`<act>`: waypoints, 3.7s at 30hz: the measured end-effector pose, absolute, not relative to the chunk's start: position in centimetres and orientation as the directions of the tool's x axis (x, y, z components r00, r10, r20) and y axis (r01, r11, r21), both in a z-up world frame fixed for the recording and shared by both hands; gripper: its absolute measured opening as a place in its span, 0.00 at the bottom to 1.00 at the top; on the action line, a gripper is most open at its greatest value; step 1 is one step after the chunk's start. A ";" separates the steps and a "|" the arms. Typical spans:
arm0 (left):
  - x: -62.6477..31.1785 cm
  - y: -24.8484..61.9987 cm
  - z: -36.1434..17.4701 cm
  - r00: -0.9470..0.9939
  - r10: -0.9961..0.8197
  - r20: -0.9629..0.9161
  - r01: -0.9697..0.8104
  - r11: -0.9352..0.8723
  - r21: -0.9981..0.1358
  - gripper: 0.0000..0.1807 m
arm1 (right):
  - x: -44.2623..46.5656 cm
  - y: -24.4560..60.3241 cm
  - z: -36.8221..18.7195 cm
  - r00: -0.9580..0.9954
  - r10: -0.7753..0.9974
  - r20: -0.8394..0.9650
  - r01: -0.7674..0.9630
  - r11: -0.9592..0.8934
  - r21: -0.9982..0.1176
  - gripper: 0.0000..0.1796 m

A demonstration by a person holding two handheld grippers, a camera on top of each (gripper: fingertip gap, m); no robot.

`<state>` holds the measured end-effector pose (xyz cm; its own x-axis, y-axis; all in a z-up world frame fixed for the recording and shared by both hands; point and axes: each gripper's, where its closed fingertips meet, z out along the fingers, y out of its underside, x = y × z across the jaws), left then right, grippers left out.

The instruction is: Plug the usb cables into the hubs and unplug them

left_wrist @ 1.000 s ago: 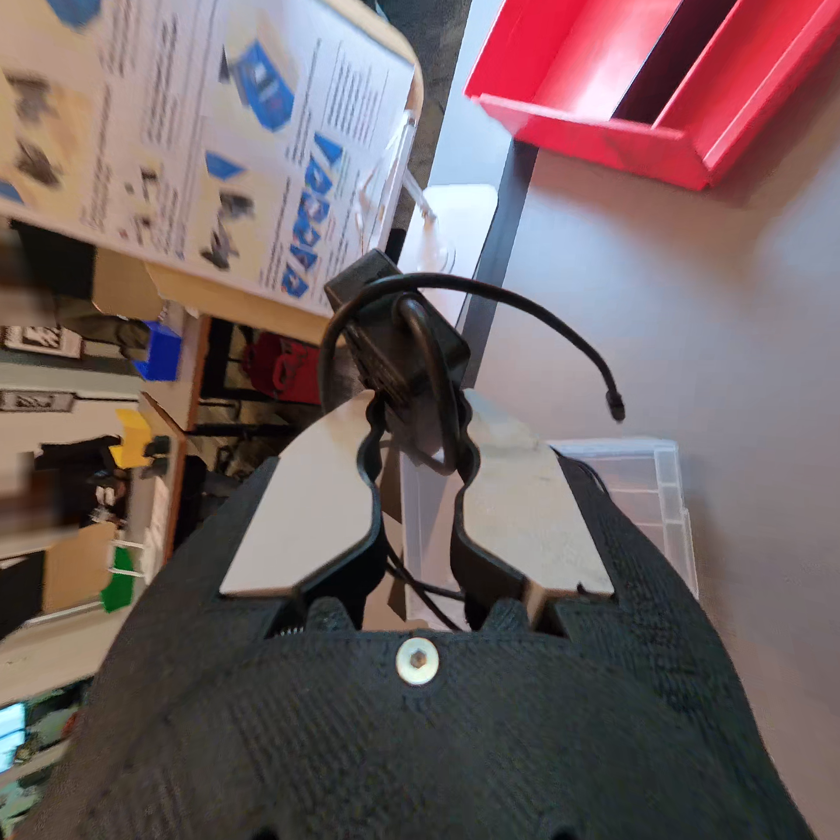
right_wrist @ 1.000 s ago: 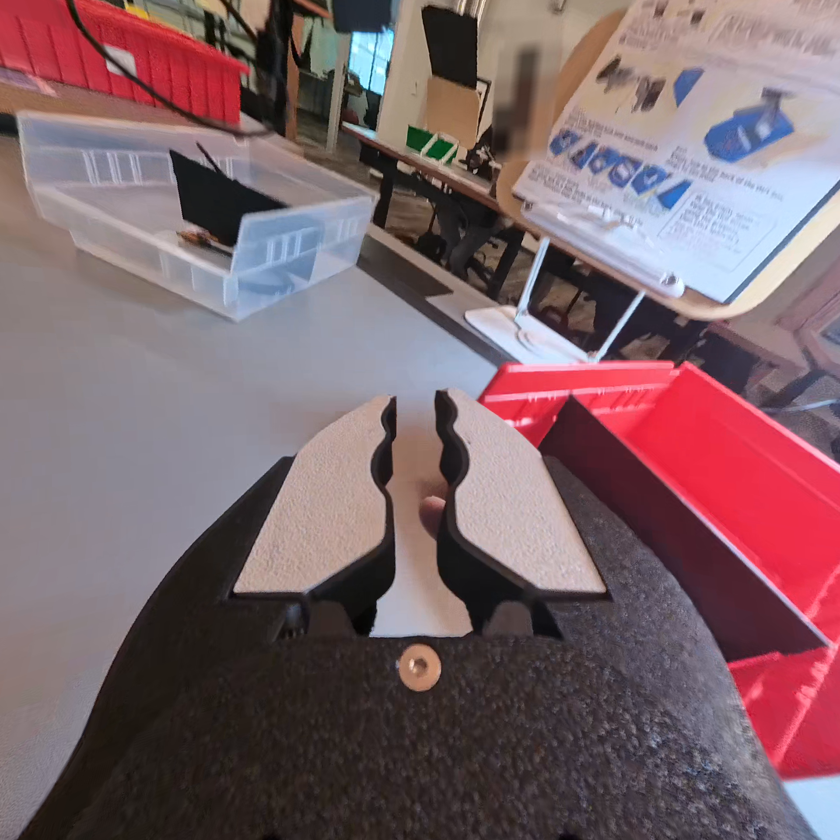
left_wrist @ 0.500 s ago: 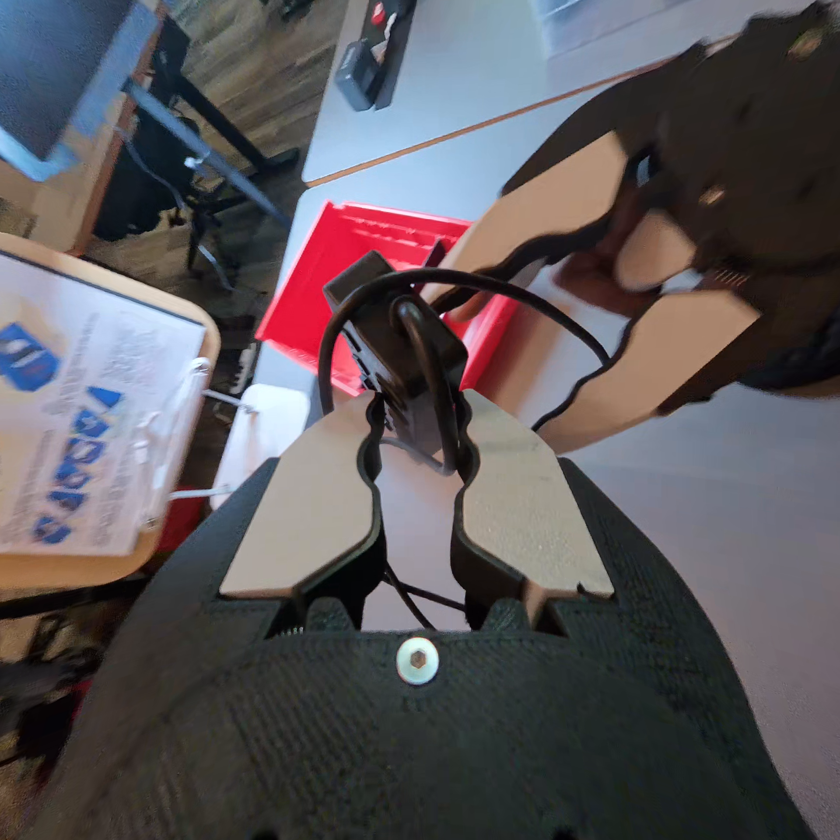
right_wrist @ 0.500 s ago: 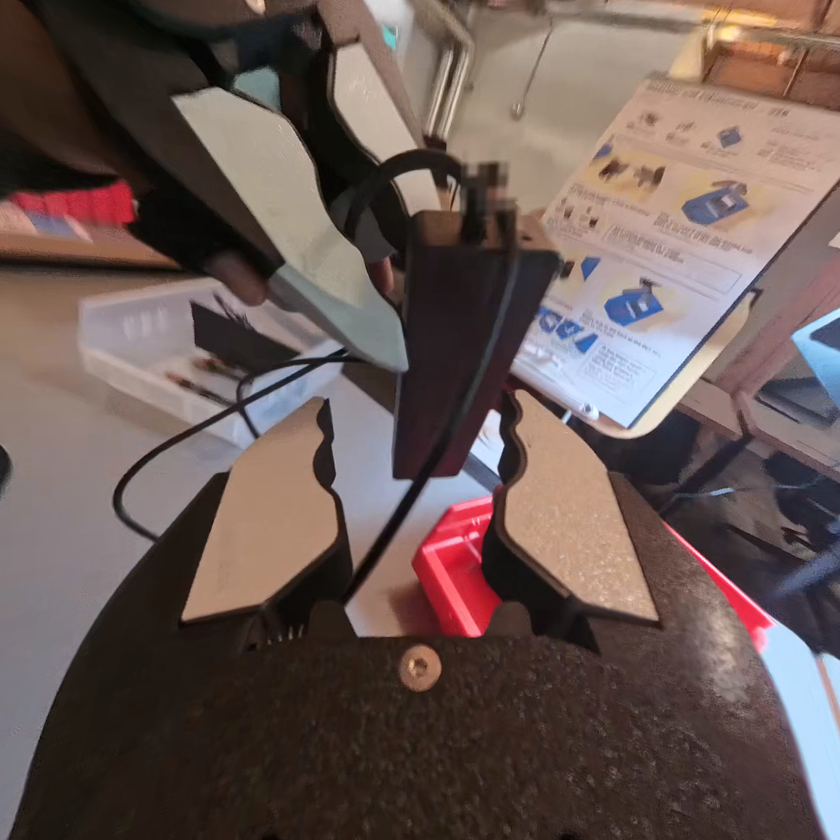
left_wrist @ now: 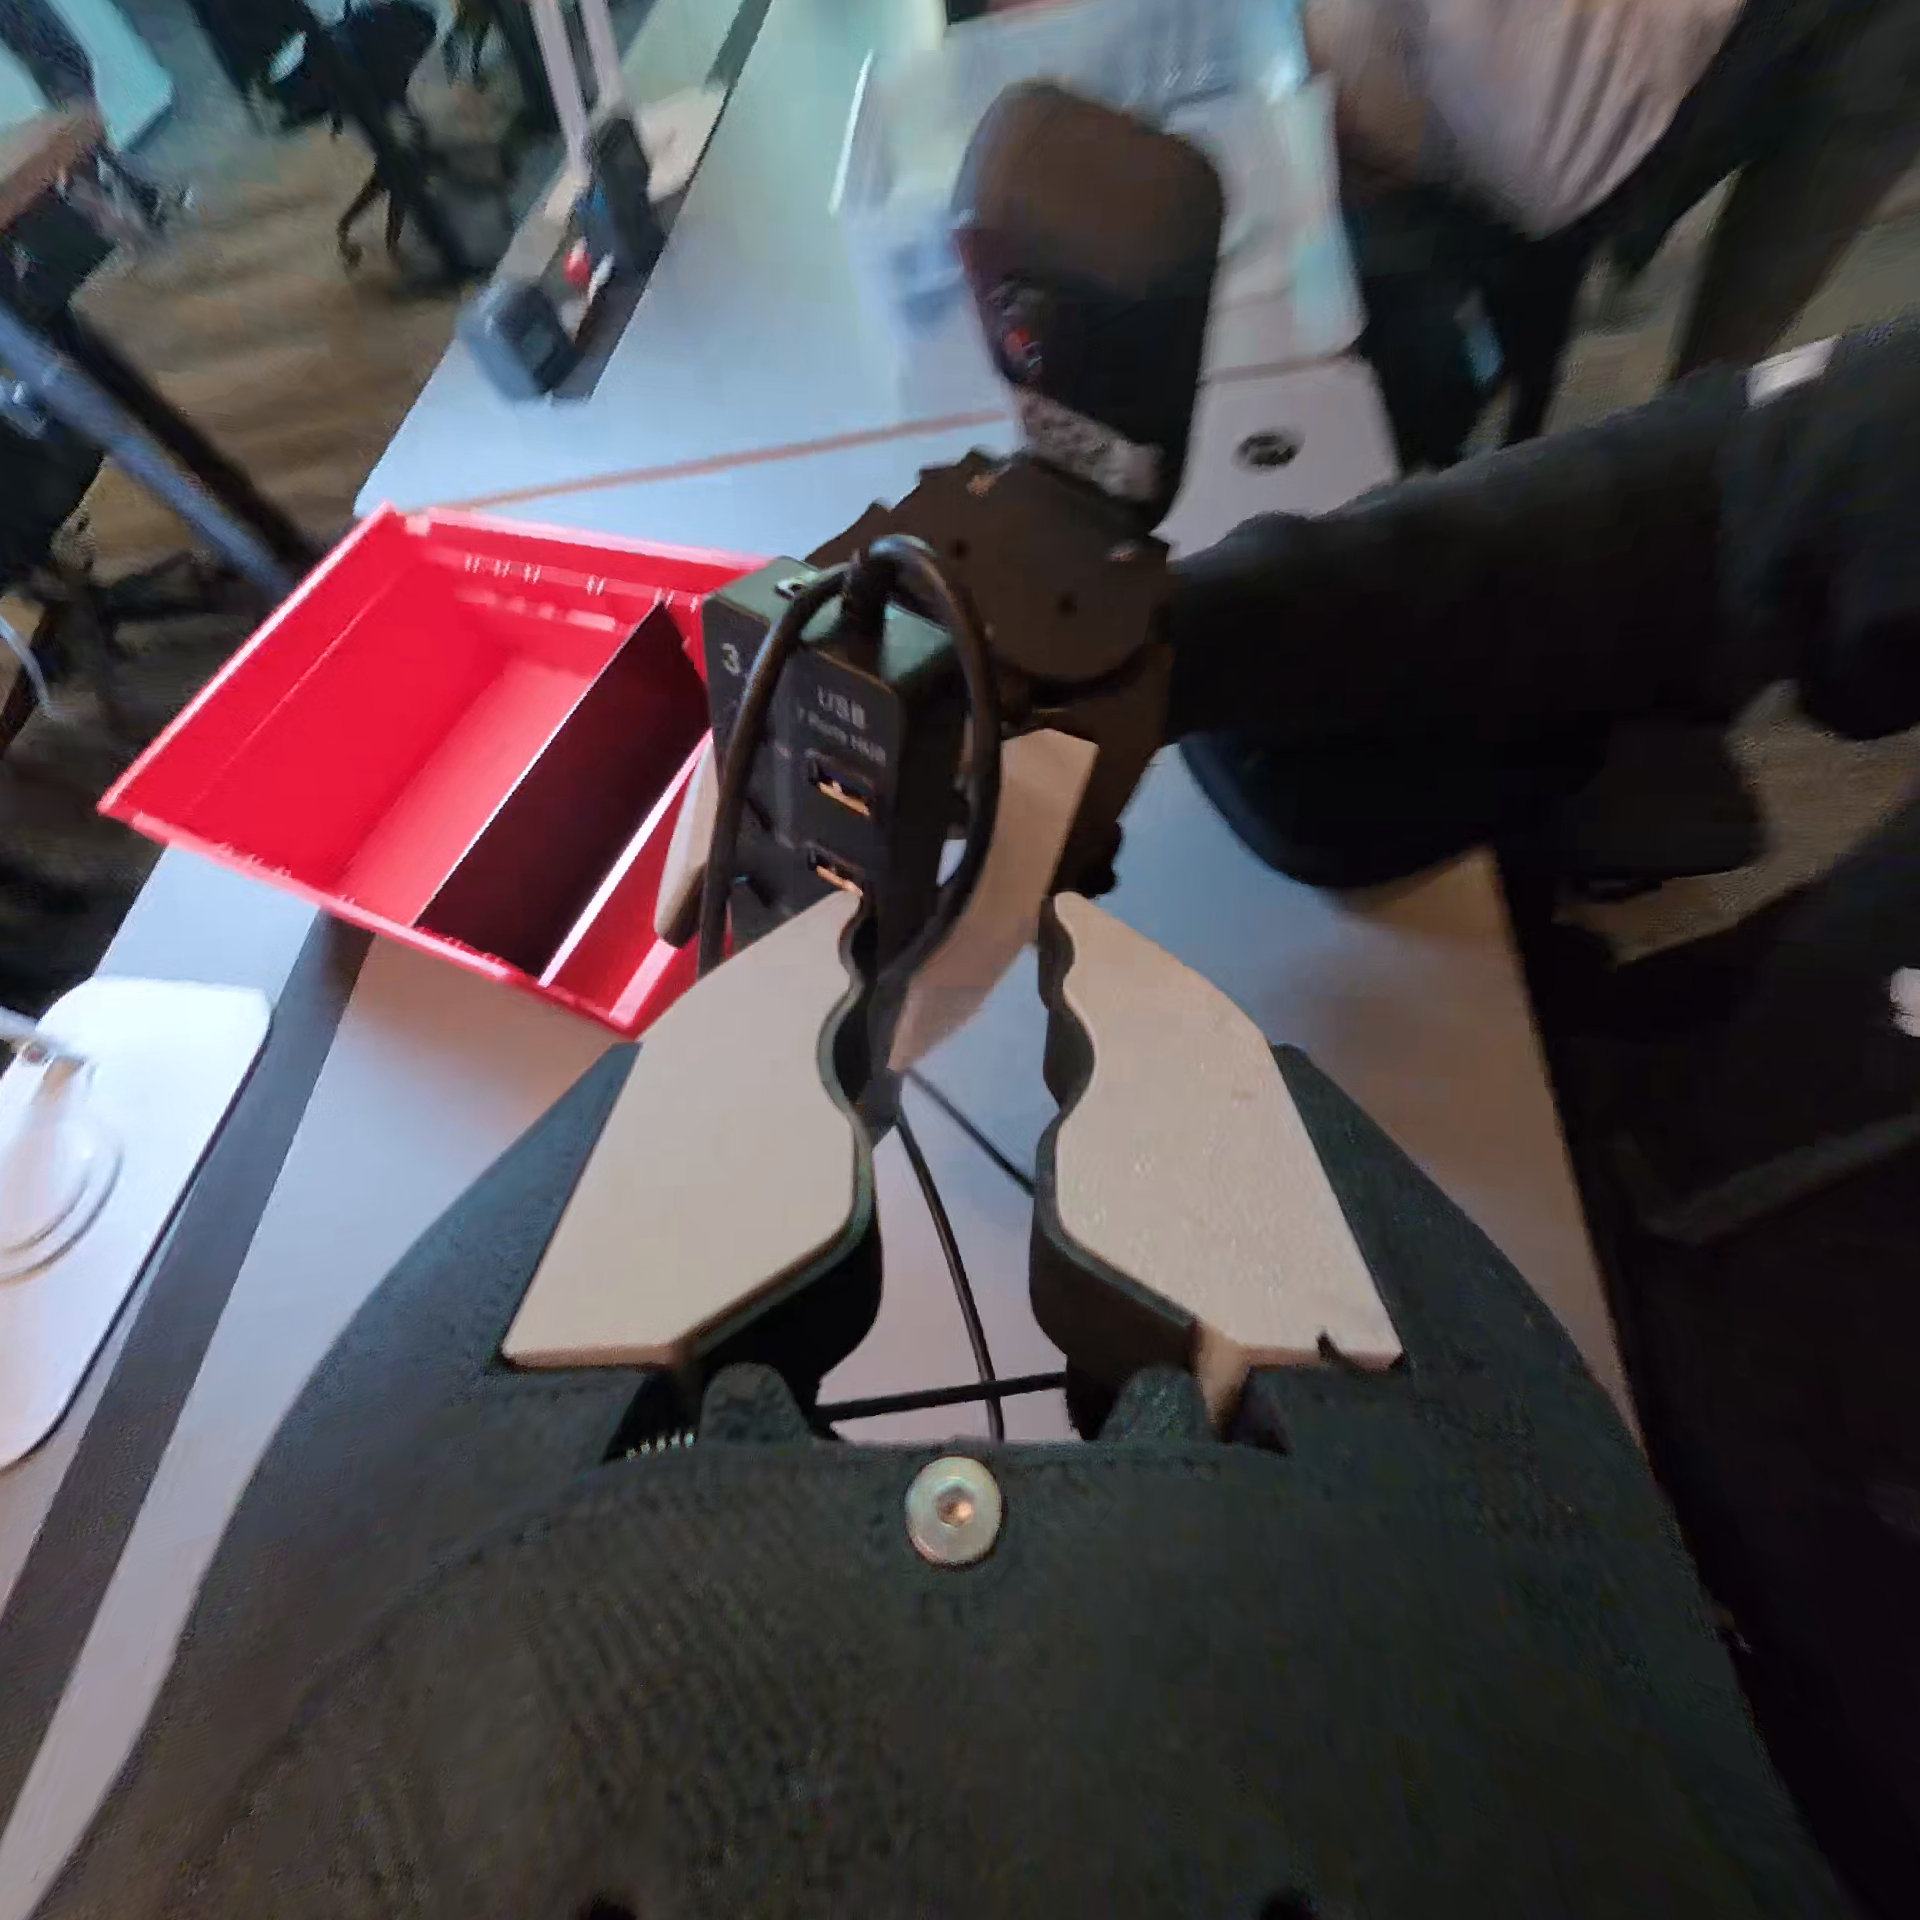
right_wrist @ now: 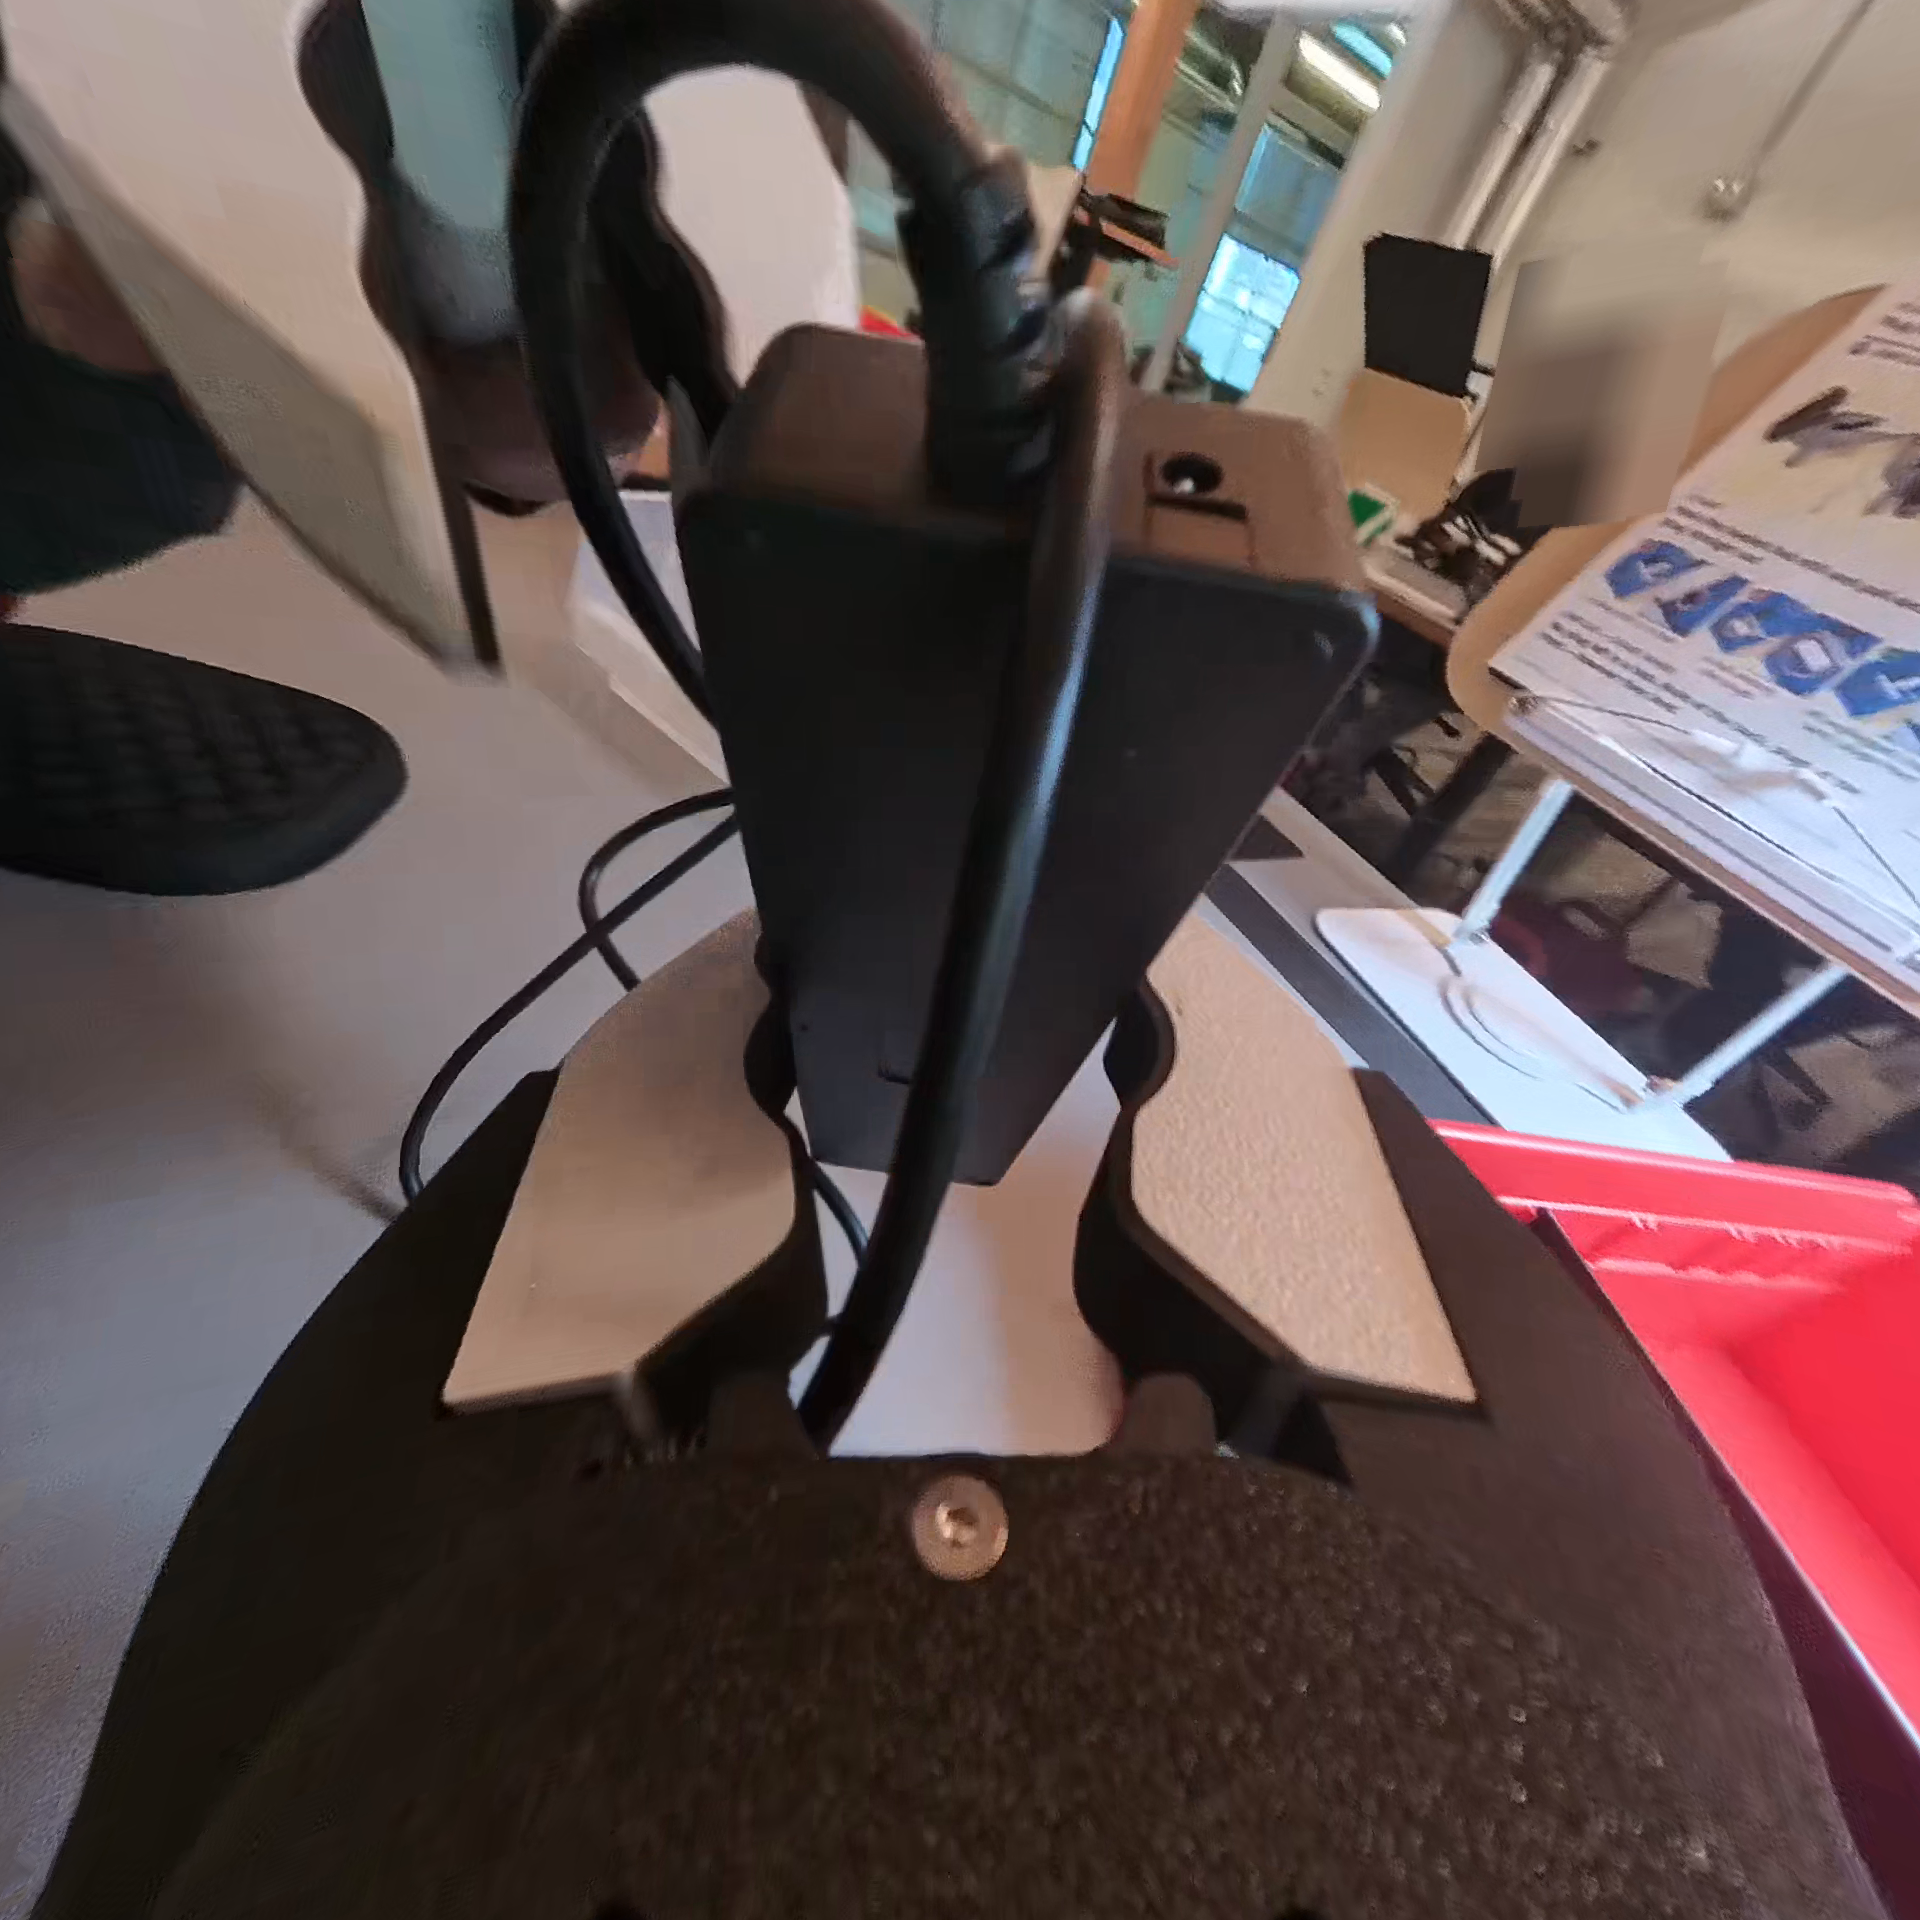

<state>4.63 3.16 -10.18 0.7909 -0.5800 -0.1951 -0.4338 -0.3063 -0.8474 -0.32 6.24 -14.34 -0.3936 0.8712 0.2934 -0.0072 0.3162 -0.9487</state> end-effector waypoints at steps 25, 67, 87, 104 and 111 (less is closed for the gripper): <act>6.4 -2.2 -15.0 0.654 -0.658 -0.373 -0.570 -0.104 -0.815 0.14 | -2.1 4.8 -16.8 -0.414 0.860 0.299 -0.110 0.279 -0.954 0.33; -9.7 1.8 -23.2 0.954 -0.288 -0.077 -0.231 -0.551 -0.802 0.32 | 2.4 8.1 -10.2 -0.407 0.865 0.293 -0.245 0.205 -0.948 0.02; -2.3 0.4 -25.6 0.813 -0.569 0.128 -0.269 -0.561 -0.783 0.32 | -1.9 8.7 -21.7 -0.396 0.882 0.257 0.234 0.367 -0.900 0.12; -5.9 2.4 -25.7 0.907 -0.369 0.206 -0.057 -0.591 -0.805 0.32 | 1.1 9.5 -25.7 -0.488 0.850 0.200 0.529 0.470 -0.706 0.36; -7.9 3.5 -24.6 0.954 -0.189 0.232 0.087 -0.564 -0.821 0.32 | -0.4 2.0 -22.5 -0.477 0.861 -0.178 0.545 0.131 -0.828 0.39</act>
<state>-7.95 3.51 -24.63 0.9542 -0.1894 0.2317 0.0873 -0.5645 -0.8208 -0.39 1.95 -22.48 -0.4768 0.8607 -0.1782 0.5453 0.1307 -0.8280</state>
